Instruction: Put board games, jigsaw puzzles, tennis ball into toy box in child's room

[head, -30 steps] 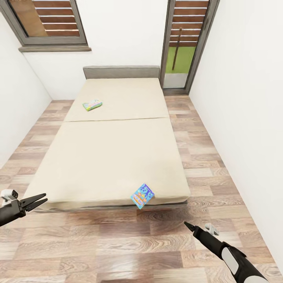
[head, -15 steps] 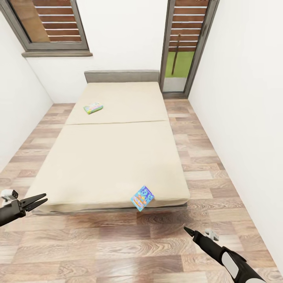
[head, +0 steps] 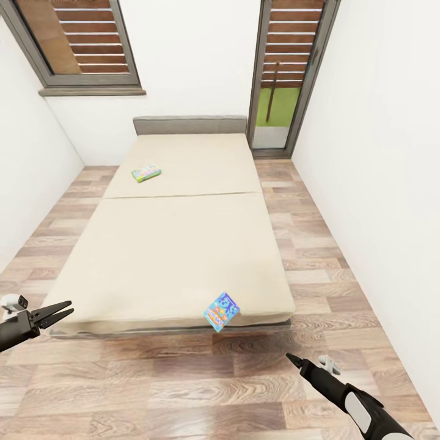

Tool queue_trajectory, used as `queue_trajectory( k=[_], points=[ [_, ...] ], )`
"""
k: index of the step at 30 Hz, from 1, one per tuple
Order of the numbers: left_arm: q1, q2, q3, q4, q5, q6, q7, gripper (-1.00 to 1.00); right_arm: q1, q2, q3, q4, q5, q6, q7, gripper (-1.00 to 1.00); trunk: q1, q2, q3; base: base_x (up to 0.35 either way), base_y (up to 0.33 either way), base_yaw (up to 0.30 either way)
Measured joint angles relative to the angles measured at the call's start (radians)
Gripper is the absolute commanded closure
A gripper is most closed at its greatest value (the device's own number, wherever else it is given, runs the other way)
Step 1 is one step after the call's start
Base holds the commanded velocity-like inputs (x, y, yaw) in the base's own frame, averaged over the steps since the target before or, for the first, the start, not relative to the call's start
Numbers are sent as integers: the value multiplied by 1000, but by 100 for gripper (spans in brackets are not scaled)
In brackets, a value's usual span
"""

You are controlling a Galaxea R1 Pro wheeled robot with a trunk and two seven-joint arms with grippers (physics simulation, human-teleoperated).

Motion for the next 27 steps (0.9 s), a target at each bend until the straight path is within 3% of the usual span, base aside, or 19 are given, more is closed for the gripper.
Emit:
queue_trajectory(
  k=[27],
  points=[
    [0,1,4,0,0,0,0,-100,0,2,0,0,-1,0,-1,-100,0,0,45,-5,0,0]
  ],
)
